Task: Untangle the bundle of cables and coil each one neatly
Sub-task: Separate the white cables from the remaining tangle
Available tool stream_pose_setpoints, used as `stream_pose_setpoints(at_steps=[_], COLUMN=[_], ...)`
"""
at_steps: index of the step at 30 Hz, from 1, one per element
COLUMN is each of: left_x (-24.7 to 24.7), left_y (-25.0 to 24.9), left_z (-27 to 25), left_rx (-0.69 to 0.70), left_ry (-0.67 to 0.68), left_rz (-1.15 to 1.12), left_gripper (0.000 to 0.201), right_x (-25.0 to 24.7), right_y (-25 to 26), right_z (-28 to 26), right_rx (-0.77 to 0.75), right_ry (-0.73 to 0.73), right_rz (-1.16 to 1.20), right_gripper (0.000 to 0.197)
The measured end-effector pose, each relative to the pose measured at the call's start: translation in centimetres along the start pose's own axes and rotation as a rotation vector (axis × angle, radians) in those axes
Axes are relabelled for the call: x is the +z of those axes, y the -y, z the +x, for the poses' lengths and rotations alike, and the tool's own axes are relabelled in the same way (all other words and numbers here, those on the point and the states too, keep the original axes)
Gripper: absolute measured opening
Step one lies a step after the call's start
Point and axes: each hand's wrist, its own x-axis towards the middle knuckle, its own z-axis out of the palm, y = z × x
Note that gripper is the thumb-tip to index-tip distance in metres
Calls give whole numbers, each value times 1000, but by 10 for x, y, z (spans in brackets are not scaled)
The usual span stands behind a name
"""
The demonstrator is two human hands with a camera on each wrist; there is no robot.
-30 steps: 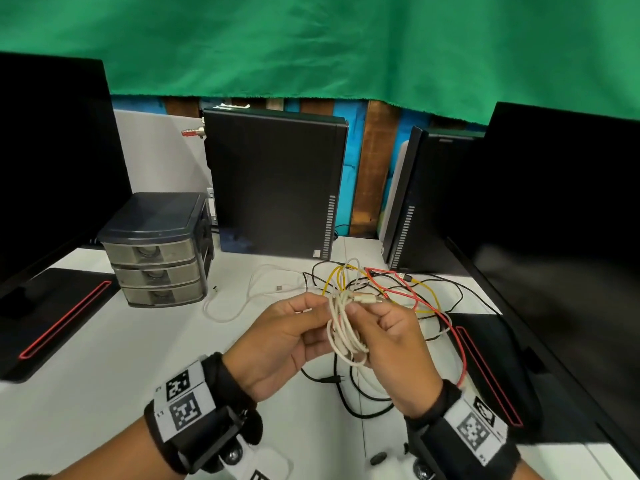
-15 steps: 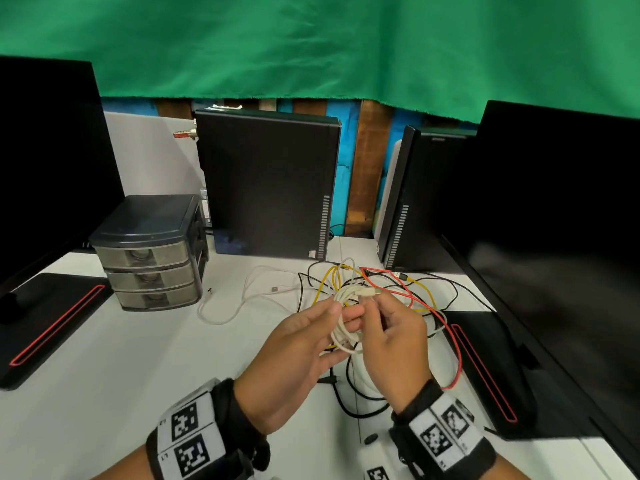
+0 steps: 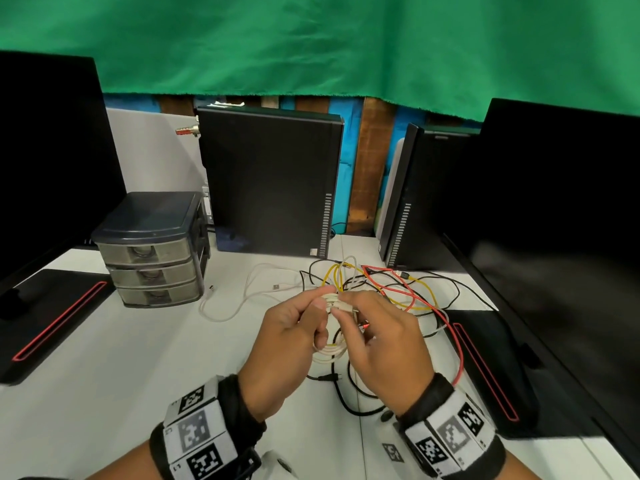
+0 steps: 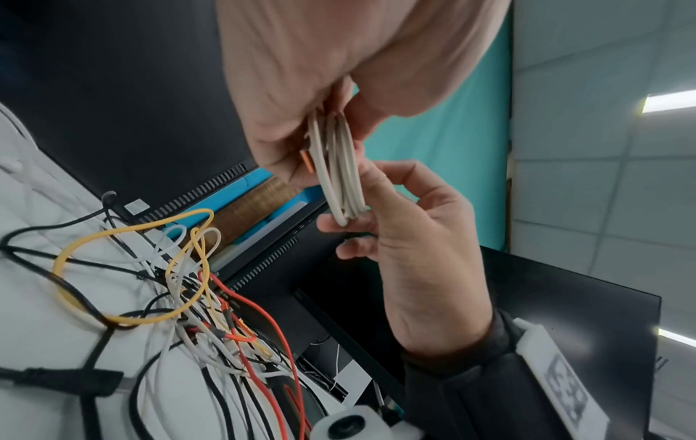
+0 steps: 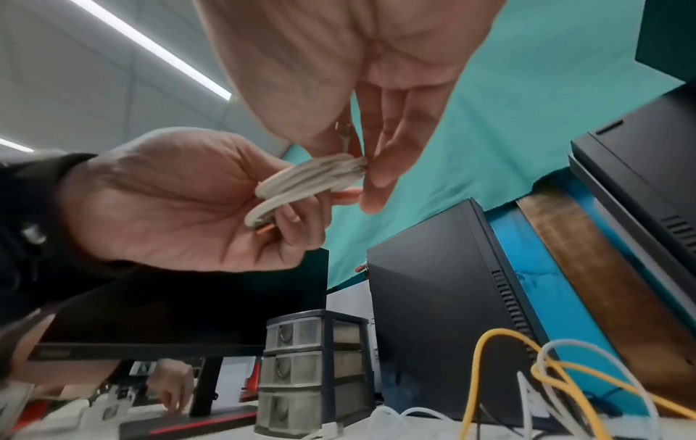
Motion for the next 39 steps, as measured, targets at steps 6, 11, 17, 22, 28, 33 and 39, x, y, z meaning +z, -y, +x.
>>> stream_pose_setpoints(at_steps=[6, 11, 17, 22, 28, 33, 39], left_x=[-5, -11, -8, -12, -18, -16, -17], left_y=[2, 2, -6, -20, -16, -14, -17], left_z=[3, 6, 2, 6, 7, 7, 6], left_rx=[48, 16, -102, -333, -254, -169, -124], left_ry=[-5, 50, 166, 291, 481, 363, 324], left_rz=[102, 129, -208, -701, -720, -568, -458], left_gripper=[28, 29, 31, 42, 56, 71, 42], right_x=[-2, -5, -6, -8, -15, -7, -9], right_y=[4, 6, 9, 7, 13, 19, 16], right_z=[0, 3, 6, 11, 17, 12, 14], right_rx=[103, 300, 386, 537, 690, 746, 708], right_ry=[31, 90, 86, -16, -51, 15, -27], right_rz=[114, 310, 452, 577, 825, 885, 802], right_gripper=[15, 3, 27, 18, 17, 19, 21])
